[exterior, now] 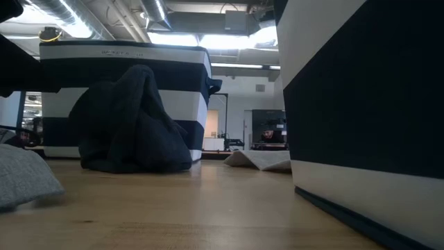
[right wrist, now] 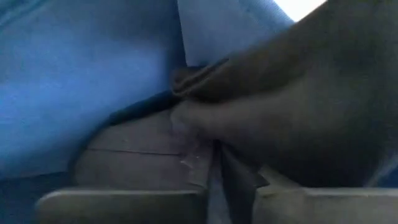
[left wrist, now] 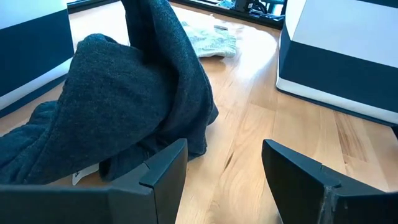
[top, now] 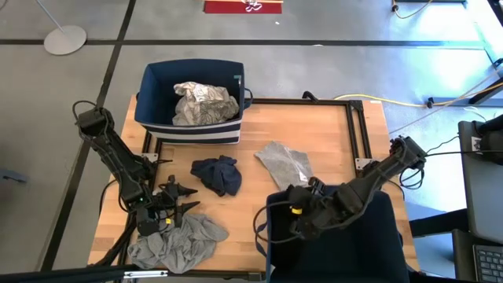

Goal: Sort clothes
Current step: Put the black boxer into the bottom laundry organizer, then put the dark gray shorts into the bottom blue laundry organizer

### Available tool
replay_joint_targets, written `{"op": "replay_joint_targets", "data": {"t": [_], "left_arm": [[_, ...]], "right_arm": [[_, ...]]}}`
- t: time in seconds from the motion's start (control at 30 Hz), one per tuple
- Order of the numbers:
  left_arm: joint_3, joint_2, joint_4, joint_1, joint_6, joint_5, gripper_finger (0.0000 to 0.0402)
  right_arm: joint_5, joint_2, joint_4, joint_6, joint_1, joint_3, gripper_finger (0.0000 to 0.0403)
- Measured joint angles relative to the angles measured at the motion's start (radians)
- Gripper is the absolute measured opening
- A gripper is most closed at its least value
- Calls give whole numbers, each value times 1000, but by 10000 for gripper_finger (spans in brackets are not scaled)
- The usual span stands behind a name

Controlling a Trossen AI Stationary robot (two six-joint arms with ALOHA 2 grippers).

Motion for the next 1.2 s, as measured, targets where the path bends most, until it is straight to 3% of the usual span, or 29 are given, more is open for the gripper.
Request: {"op": "replay_joint_targets", "data": {"t": [0.17,0.37,0.47,0.63,0.83,1.0,1.2], "left_arm": [[0,0,0,0,0,0,198],[0,0,0,0,5,0,198],[0,0,0,0,7,0,198],[0,0,0,0,6,1,198],[0,0,0,0,7,1,198],[0,0,0,-1,7,2,198],[0,1,2,-2,2,5,198]], "right_arm": [[-34,0,3,9,-21,2,117],[-260,-4,3,1,-96,102,218],[-295,-5,8,-37,-134,169,246],[-265,-6,49,-179,-194,231,265],[-219,1,276,-435,-263,233,266],[-108,25,415,-609,-319,232,266],[-59,92,561,-727,-391,233,266]]}}
